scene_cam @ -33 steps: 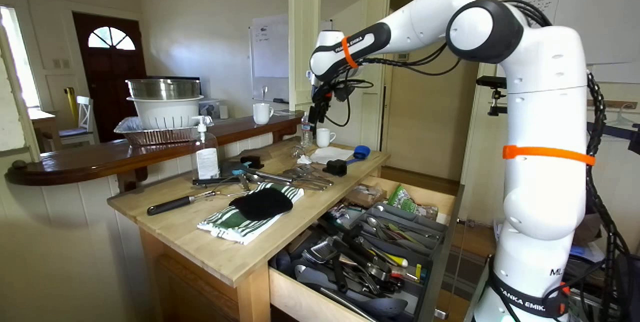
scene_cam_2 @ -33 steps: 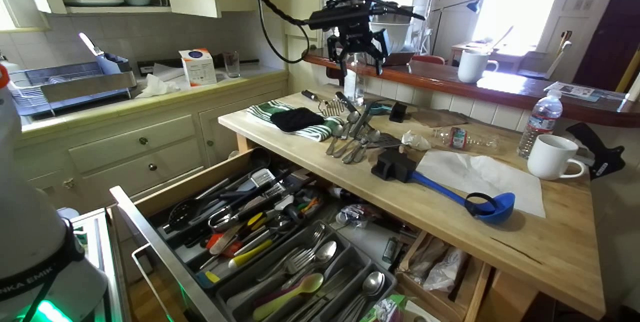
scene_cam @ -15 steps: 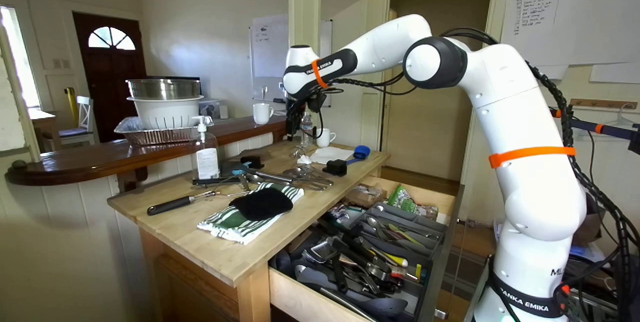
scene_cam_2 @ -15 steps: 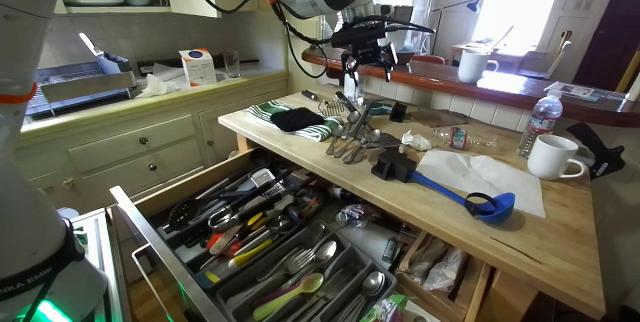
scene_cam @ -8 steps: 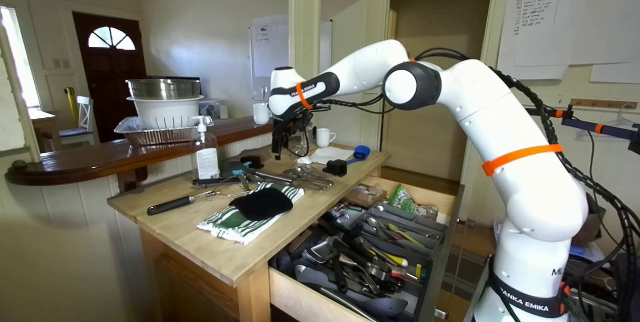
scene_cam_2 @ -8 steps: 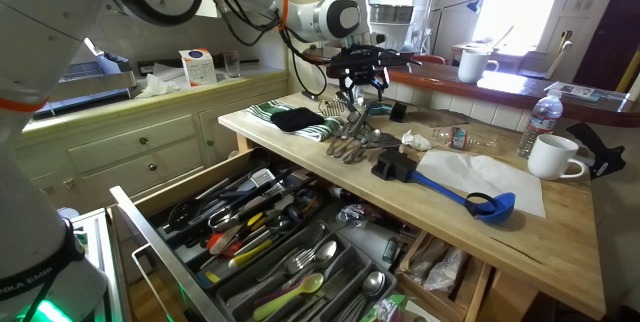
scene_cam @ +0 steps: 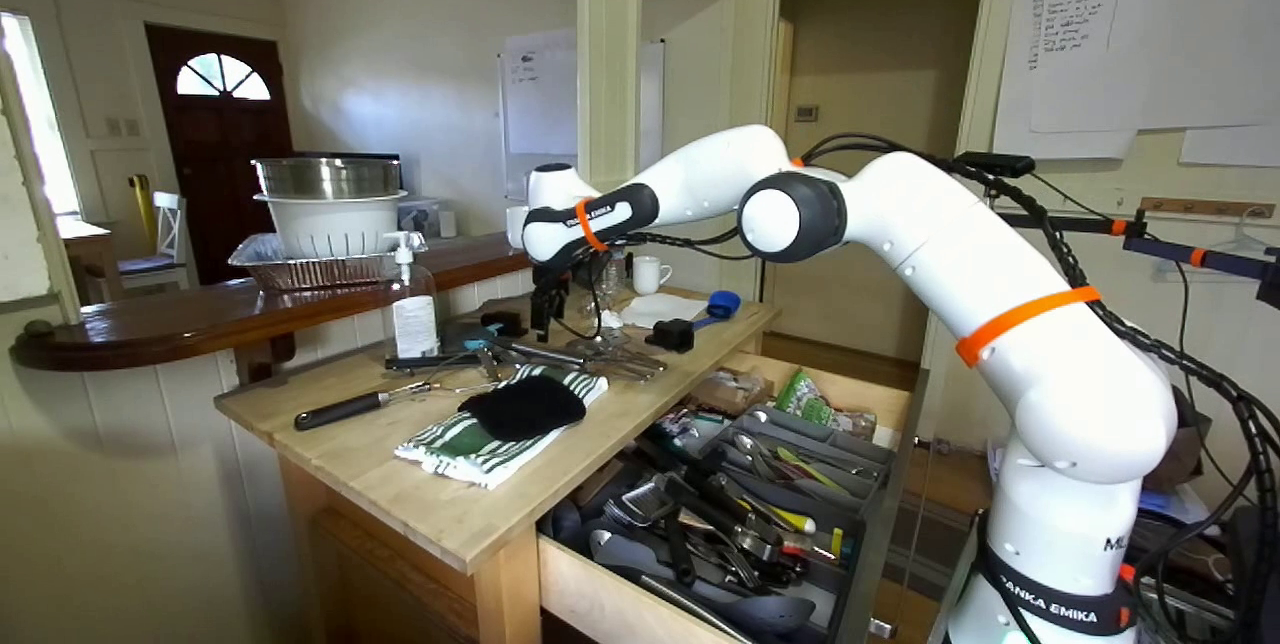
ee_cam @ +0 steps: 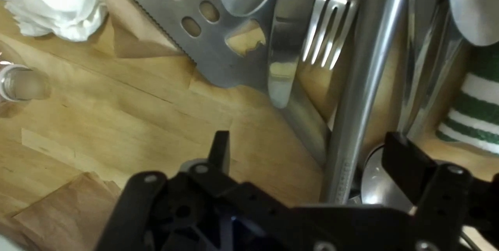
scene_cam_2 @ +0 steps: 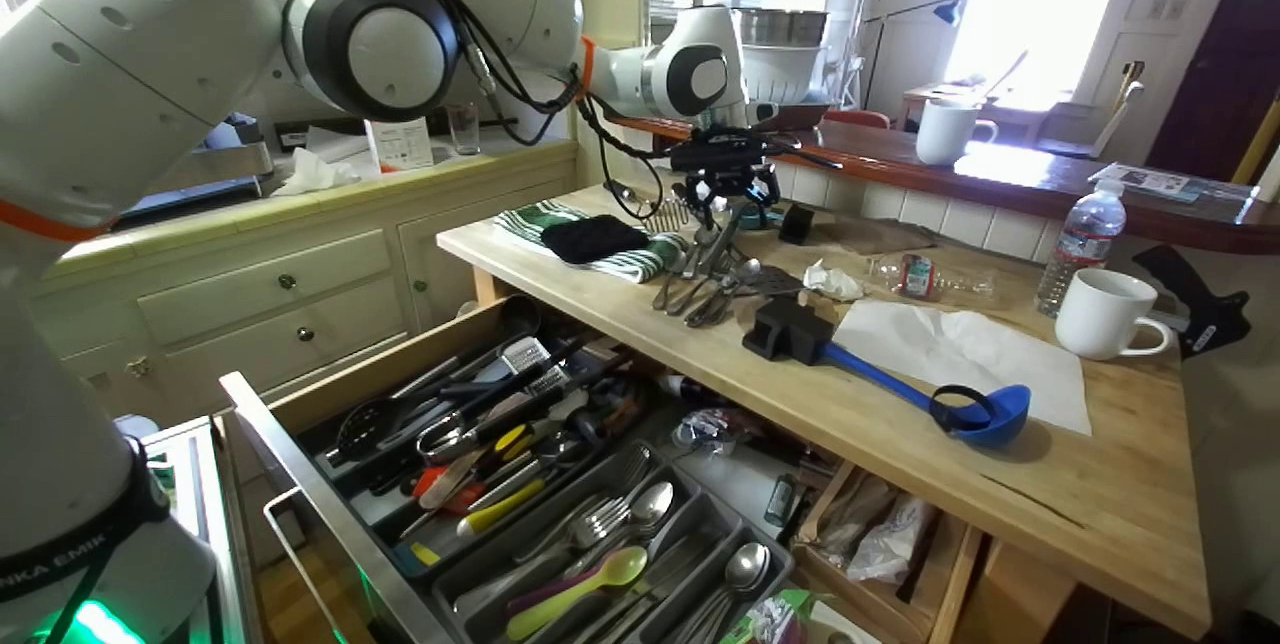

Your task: Put the spatula inside the drawer

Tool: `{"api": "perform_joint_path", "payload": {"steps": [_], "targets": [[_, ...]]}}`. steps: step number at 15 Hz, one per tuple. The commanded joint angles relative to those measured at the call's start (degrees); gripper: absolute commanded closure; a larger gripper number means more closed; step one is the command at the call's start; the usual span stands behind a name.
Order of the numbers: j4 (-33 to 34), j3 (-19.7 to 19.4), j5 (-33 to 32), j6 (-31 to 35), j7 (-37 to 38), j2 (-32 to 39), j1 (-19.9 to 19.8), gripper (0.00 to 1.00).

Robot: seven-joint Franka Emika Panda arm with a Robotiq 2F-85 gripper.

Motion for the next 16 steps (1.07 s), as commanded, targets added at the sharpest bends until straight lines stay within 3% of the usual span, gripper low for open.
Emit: {"api": "perform_joint_path", "payload": {"steps": [1, 3, 4, 9, 12, 13, 15, 16], "targets": [[7.24, -0.33, -0.31, -3.43, 1.46, 4.18, 1.52, 0.0], [9.1, -0.37, -0.15, -4.27, 2.01, 5.37, 2.05, 0.0], [9.92, -0.27, 0.0, -4.46, 2.07, 5.94, 2.18, 0.15], [12.61, -0.3, 0.18, -4.96, 1.87, 8.07, 2.36, 0.57], [14.2, -0.39, 0.04, -5.18, 1.18, 9.56, 2.33, 0.58], [14.82, -0.72, -0.18, -5.52, 1.59, 9.99, 2.5, 0.65], [15.83, -0.6, -0.05, -6.15, 1.25, 10.52, 2.49, 0.63], [16.28, -0.65, -0.08, -6.37, 1.29, 10.74, 2.53, 0.57]]}}
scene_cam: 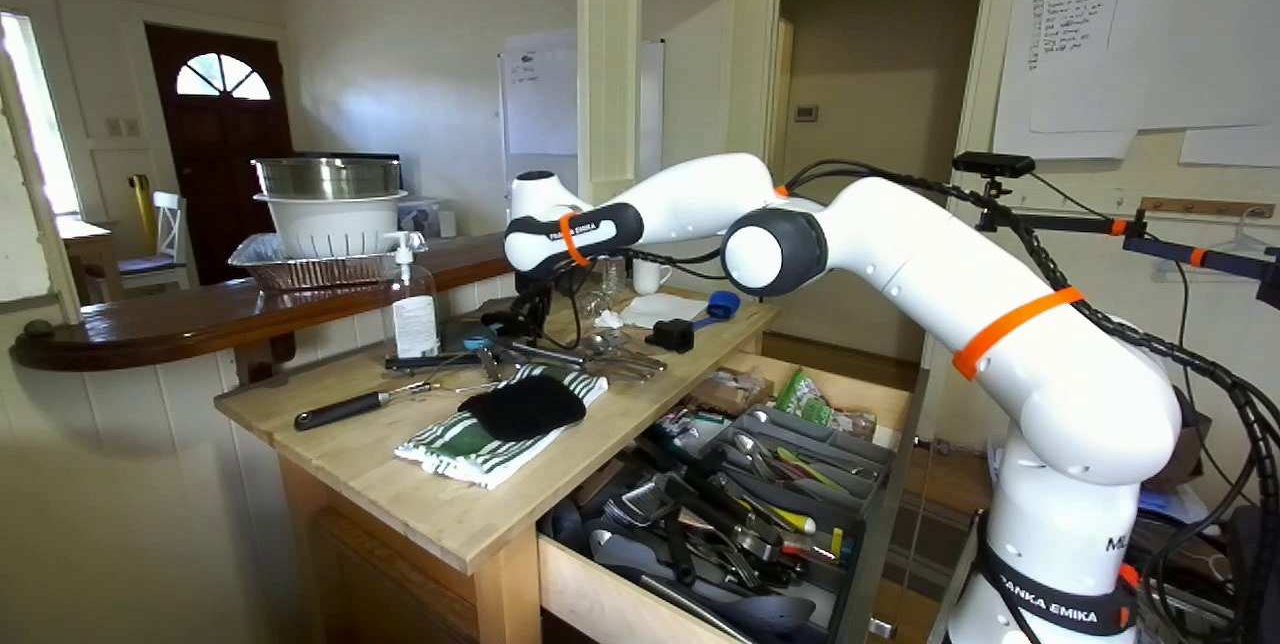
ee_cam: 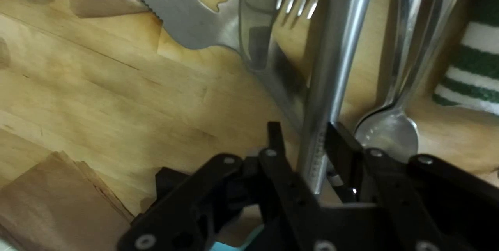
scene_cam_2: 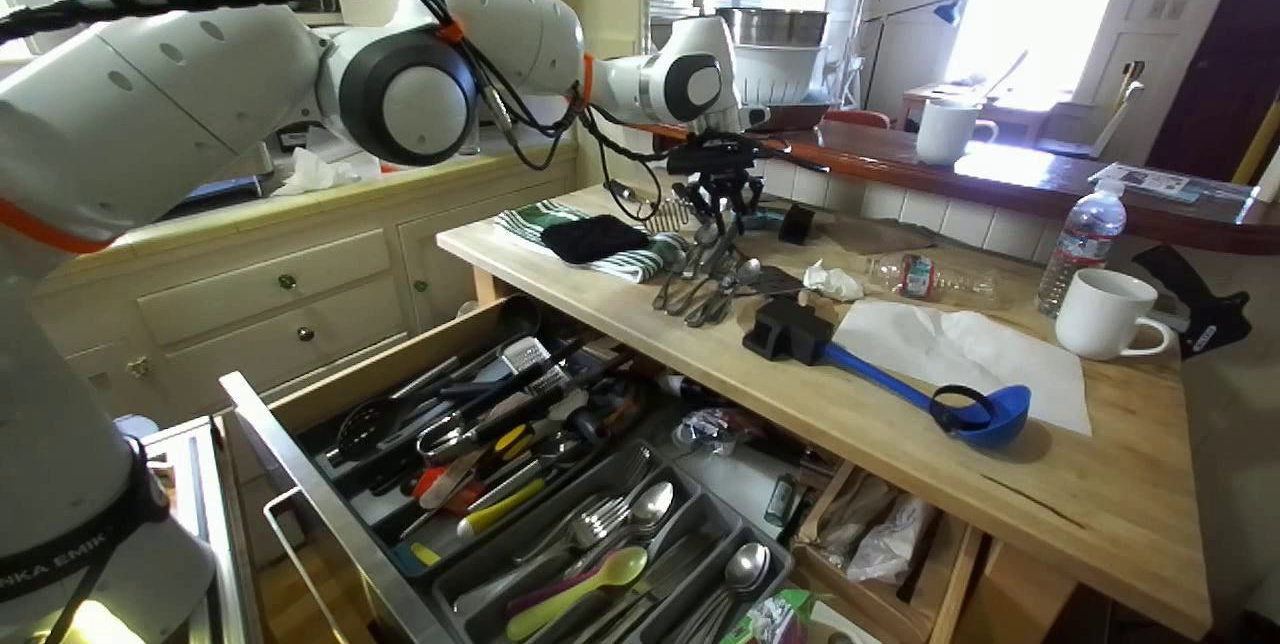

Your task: Put the spatula inside the drawer

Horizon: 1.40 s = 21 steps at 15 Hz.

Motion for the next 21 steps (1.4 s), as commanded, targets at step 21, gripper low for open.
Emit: {"api": "perform_joint_path", "payload": {"steps": [21], "targets": [[6.77, 2.14, 1.25, -3.0, -1.44, 5.22, -0.93, 0.8]]}}
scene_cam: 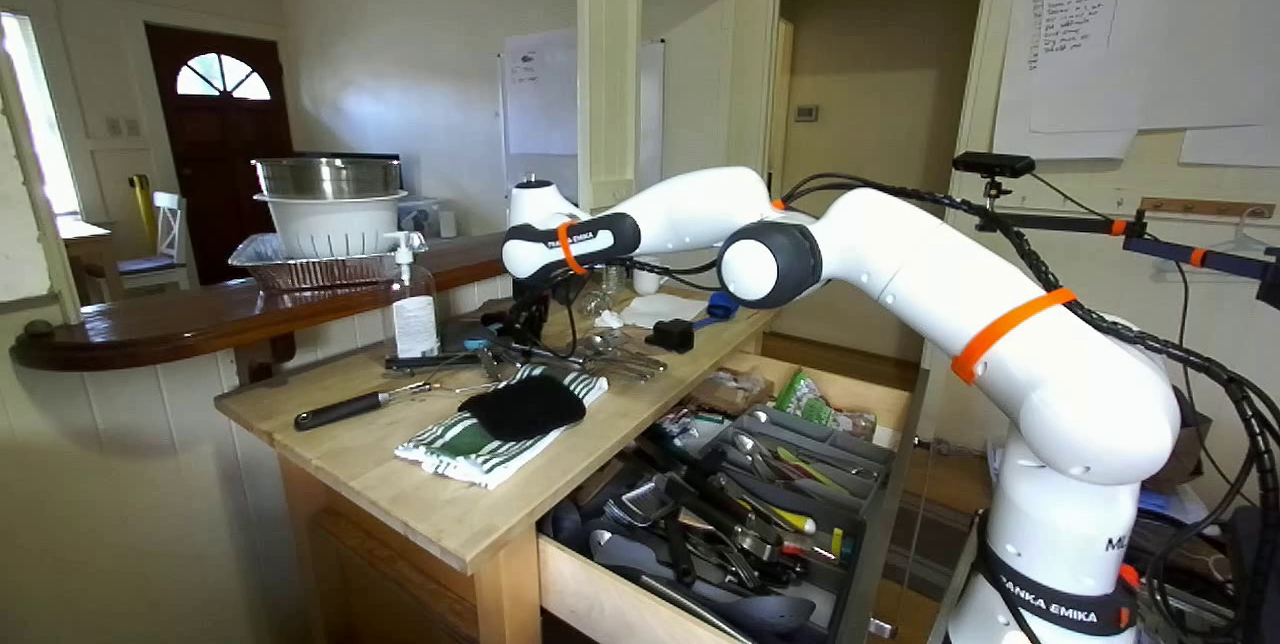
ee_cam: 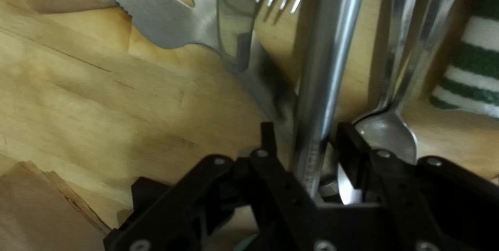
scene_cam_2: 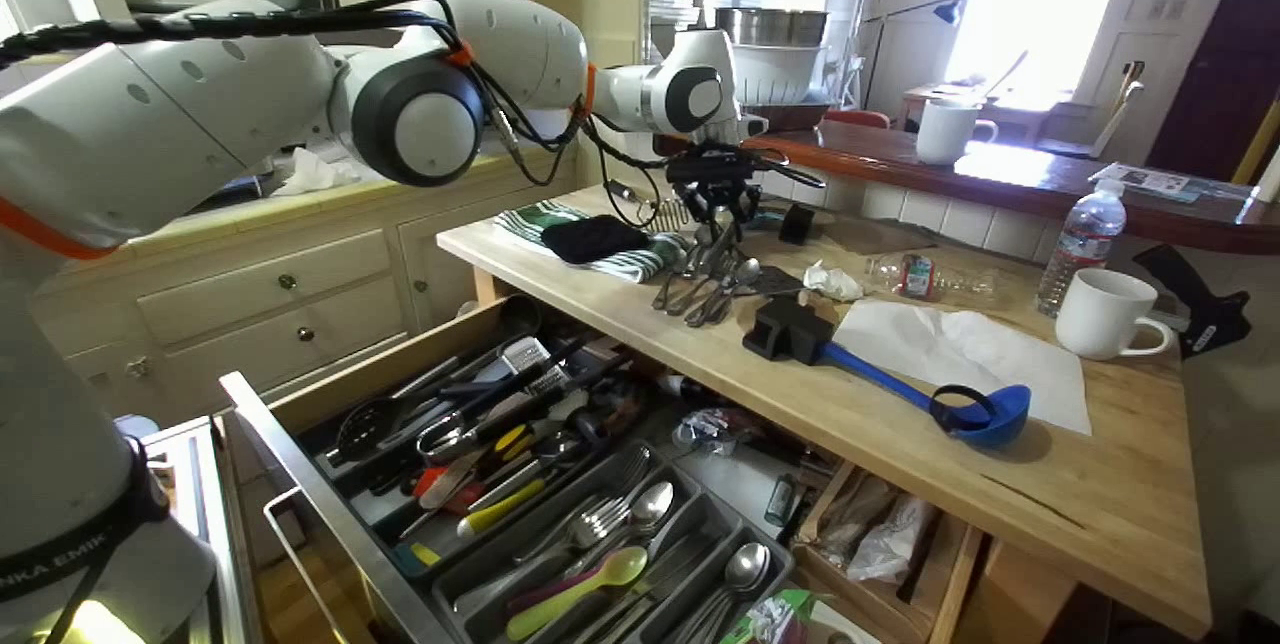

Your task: Put the spatula inside the drawer

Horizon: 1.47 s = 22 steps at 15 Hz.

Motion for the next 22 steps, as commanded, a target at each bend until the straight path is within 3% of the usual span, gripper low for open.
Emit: {"api": "perform_joint_path", "payload": {"steps": [1, 2, 3, 4, 15, 22], "targets": [[3.26, 0.71, 0.84, -2.19, -1.14, 1.89, -0.42, 0.86], [3.06, 0.64, 0.65, -2.39, -1.07, 1.63, -0.25, 0.96], [2.84, 0.49, 0.4, -2.46, -0.84, 1.32, -0.05, 0.98], [2.4, 0.63, 0.41, -2.34, -1.02, 0.87, 0.04, 0.94], [-6.65, 2.09, 0.99, -1.68, 2.21, -6.77, 0.76, 0.94], [-25.12, 1.31, 0.96, 0.93, 15.44, -17.89, 1.11, 0.94]]}}
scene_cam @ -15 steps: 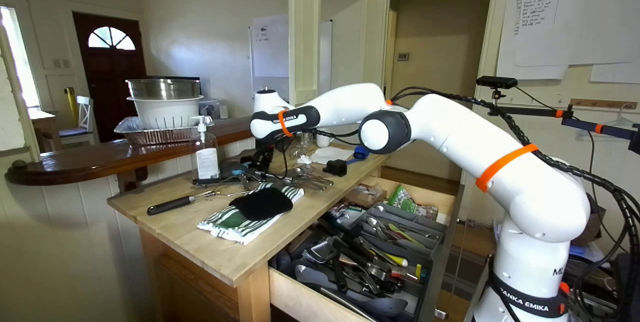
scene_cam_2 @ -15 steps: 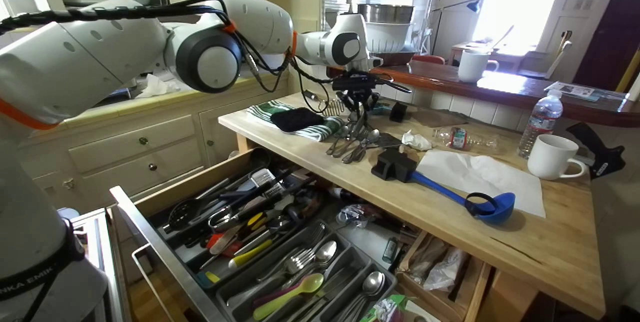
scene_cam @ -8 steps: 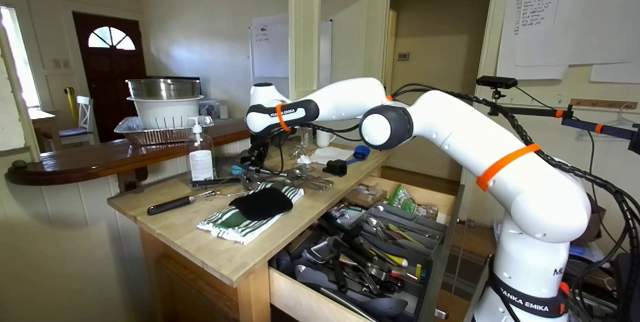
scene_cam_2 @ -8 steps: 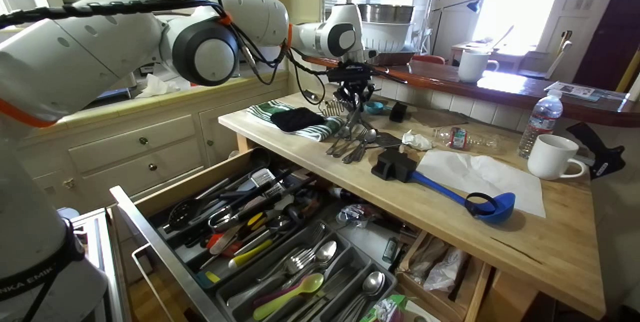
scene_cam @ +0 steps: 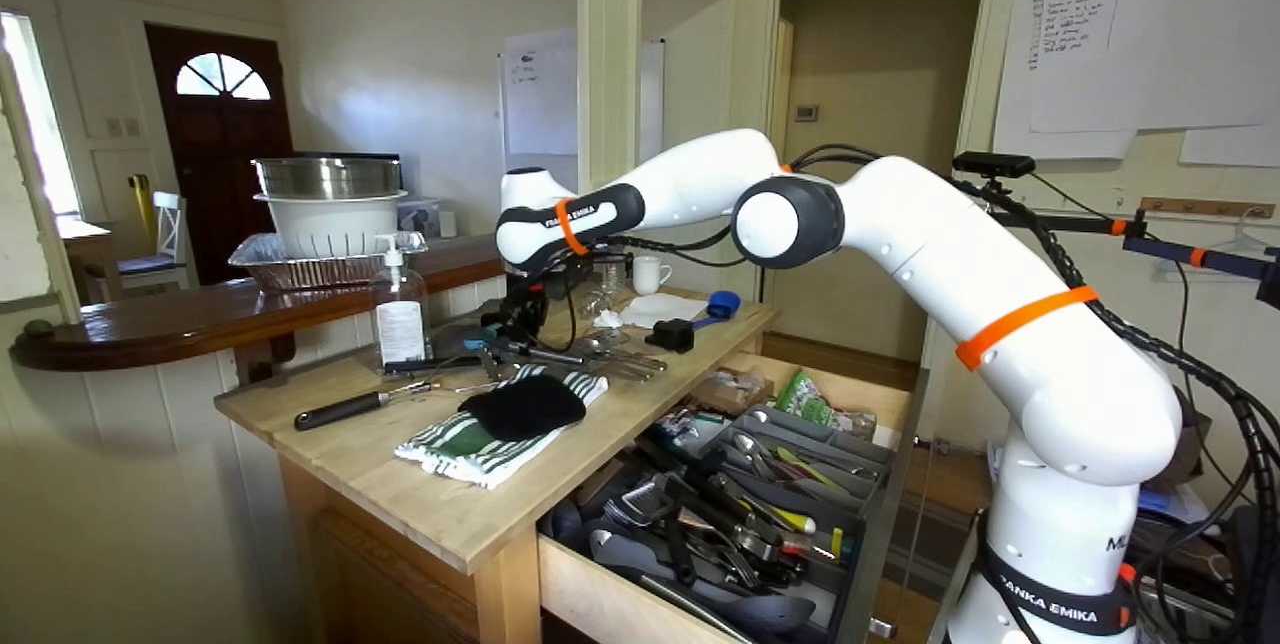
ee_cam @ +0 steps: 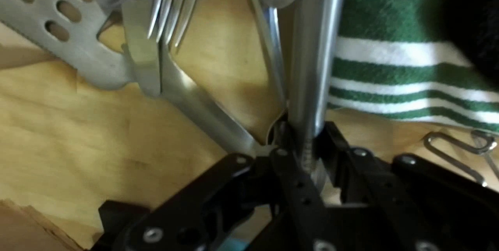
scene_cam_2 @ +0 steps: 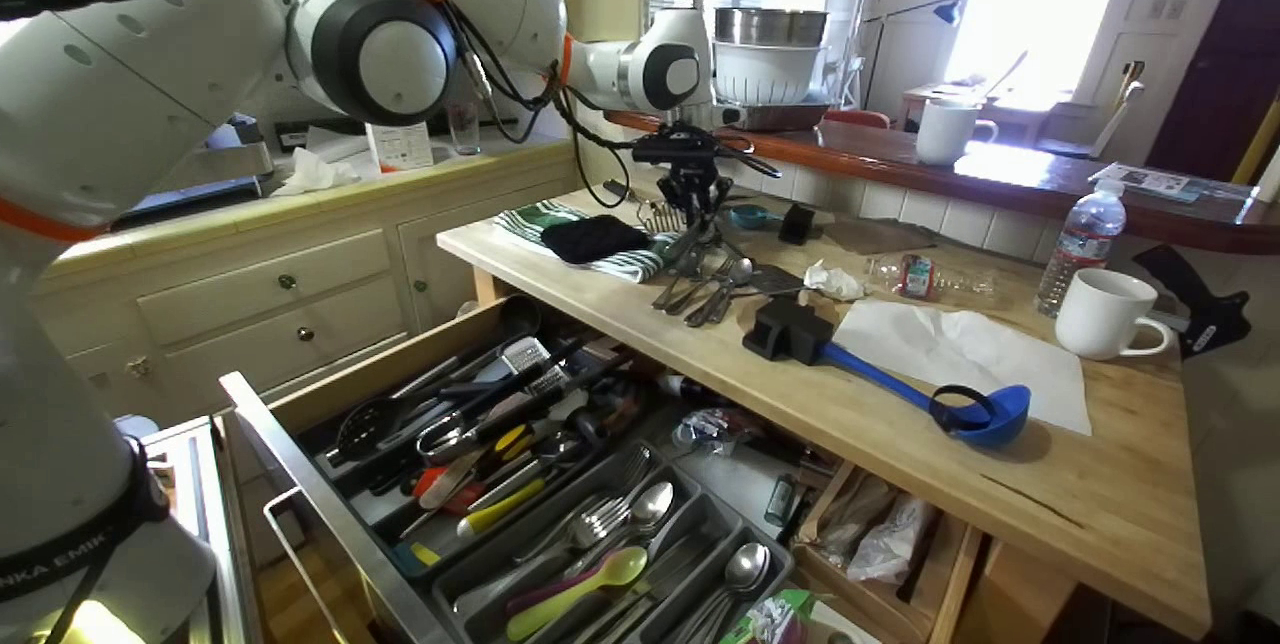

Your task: Put the spatula inside the drawer

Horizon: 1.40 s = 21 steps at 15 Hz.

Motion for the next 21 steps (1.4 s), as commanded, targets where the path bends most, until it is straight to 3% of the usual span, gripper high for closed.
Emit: {"api": "perform_joint_path", "payload": {"steps": [1, 9, 14, 21], "targets": [[-13.65, -1.12, 1.76, 2.3, 7.26, -9.42, 0.65, 0.94], [-33.52, -2.84, 1.43, 8.5, 22.49, -23.45, 2.83, 0.94], [-47.04, -2.53, 1.11, 8.77, 29.01, -32.21, 4.82, 0.94], [-68.46, -2.4, -2.16, 6.27, 51.37, -46.1, 8.34, 0.94]]}}
